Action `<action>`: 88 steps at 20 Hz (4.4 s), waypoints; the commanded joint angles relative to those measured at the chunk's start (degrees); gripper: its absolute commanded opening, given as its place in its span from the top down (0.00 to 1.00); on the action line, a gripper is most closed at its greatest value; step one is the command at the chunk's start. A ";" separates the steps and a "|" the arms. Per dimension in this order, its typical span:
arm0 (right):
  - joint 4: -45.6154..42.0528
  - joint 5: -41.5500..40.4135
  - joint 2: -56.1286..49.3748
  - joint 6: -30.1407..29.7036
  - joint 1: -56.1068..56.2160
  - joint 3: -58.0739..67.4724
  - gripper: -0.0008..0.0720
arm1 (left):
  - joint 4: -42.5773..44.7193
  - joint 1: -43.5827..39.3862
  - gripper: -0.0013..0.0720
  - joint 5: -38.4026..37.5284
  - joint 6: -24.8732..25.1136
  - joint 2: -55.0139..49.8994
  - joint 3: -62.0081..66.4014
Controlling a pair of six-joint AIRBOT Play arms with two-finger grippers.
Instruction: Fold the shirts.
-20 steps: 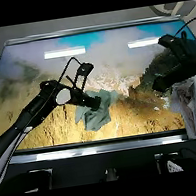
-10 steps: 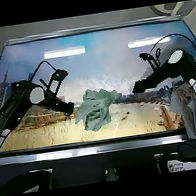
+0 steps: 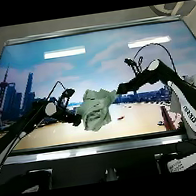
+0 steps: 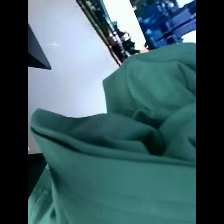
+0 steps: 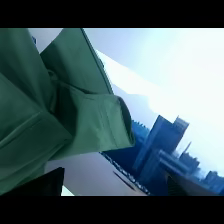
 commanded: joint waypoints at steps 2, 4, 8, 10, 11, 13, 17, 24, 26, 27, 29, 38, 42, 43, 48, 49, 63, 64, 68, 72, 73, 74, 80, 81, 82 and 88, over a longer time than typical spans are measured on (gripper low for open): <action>1.53 -2.49 -2.51 3.61 2.91 -0.02 0.00 | -1.84 0.07 0.83 5.57 0.96 -2.29 -0.70; 2.05 -3.04 -3.56 4.50 4.11 -0.02 0.01 | -1.81 0.20 0.94 5.53 1.05 -2.01 -0.63; 2.34 -5.99 -4.28 6.03 7.06 0.00 0.21 | -1.36 0.17 0.94 5.33 1.07 -1.11 -0.63; 1.92 -7.32 -4.26 6.05 7.15 0.00 0.77 | -0.52 0.17 0.94 5.35 1.07 0.04 -0.61; 1.90 -7.61 -4.26 6.03 6.91 0.07 0.96 | 0.68 0.17 0.94 5.33 1.05 0.87 -0.61; 0.92 -6.51 -4.13 3.93 6.36 1.53 0.96 | 4.15 0.20 0.94 5.29 1.03 3.28 -0.59; -4.07 -4.42 4.24 -1.97 3.13 9.03 0.97 | 21.55 1.29 0.94 0.57 0.81 10.51 7.34; -26.58 -13.14 36.52 -2.86 -5.81 29.57 0.96 | 32.54 14.29 0.94 -3.78 -4.63 19.56 51.80; -32.98 -14.32 44.87 2.45 -6.36 29.55 0.96 | 32.50 17.42 0.94 -3.87 -9.51 21.64 58.16; -33.99 -13.94 47.91 3.67 -6.36 29.55 0.96 | 32.46 17.59 0.94 -3.80 -10.40 23.15 59.04; -34.82 -12.48 51.67 3.63 -6.36 29.55 0.96 | 31.65 17.57 0.94 -4.02 -10.32 25.55 59.01; -60.00 7.63 49.86 9.51 -6.36 29.53 0.96 | 37.75 29.53 0.94 -13.27 -2.62 27.08 47.95; -59.80 3.32 49.94 9.46 -6.36 29.51 0.96 | 37.03 30.88 0.94 -10.36 -2.86 27.74 45.33; -59.45 3.04 50.16 9.46 -6.36 29.51 0.96 | 37.00 30.88 0.94 -8.63 -3.93 28.17 45.33; -54.99 3.13 52.39 8.55 -6.36 29.51 0.96 | 35.08 30.88 0.95 0.92 -6.36 30.32 45.46; -53.75 3.15 52.83 8.57 -6.36 29.51 0.96 | 35.06 30.88 0.94 2.60 -8.22 30.53 45.48; -16.11 -2.58 32.52 21.03 -6.36 27.06 0.96 | 33.94 33.16 0.95 49.46 -43.58 7.52 48.81; -15.19 -5.38 29.53 22.34 -6.25 27.06 0.96 | 33.94 32.37 0.95 48.54 -44.68 4.07 49.88; -14.60 -2.99 15.80 26.75 -6.25 27.04 0.96 | 33.97 26.71 0.95 38.60 -41.70 -9.42 50.07; -17.11 0.81 4.61 20.44 -6.25 27.06 0.96 | 33.97 18.82 0.94 16.02 -29.42 -20.74 50.05; -17.49 1.60 2.71 19.65 -6.25 27.06 0.96 | 33.97 17.09 0.93 10.45 -28.17 -22.93 50.05; -17.64 2.27 1.38 18.95 -6.25 27.06 0.96 | 33.97 15.74 0.78 6.14 -27.80 -24.61 50.05; -21.77 9.27 -0.09 5.25 -6.25 27.06 0.96 | 26.38 15.74 0.00 -21.57 -6.16 -26.71 48.74; -22.43 12.63 -0.13 2.75 -6.25 27.04 0.96 | 19.93 17.88 0.00 -25.68 -3.89 -26.16 46.38; -22.67 14.19 -0.11 2.32 -6.25 26.88 0.96 | 12.81 20.28 0.00 -27.45 -2.47 -25.20 42.40; -22.27 17.53 -0.11 2.32 -6.25 26.88 0.96 | 1.75 30.86 0.00 -12.61 -1.95 -10.45 11.02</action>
